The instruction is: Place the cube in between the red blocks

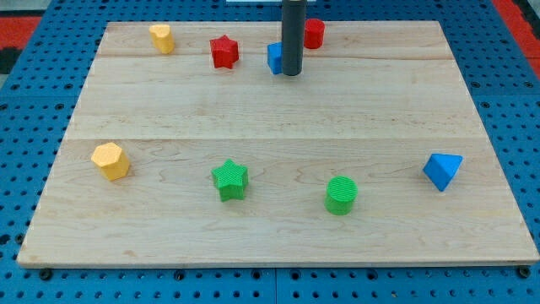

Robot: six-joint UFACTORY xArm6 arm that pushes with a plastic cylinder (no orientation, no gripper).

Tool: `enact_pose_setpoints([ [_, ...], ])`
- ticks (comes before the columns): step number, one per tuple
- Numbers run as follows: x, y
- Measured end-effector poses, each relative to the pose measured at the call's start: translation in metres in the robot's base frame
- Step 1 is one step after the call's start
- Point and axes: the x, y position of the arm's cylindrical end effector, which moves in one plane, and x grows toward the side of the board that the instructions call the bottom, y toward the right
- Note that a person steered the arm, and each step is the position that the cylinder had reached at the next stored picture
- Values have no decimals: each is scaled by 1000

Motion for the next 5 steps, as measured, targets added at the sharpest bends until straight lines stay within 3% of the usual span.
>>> enact_pose_setpoints([
  [2,4,-11],
  [4,-35,-8],
  [5,-33,-8],
])
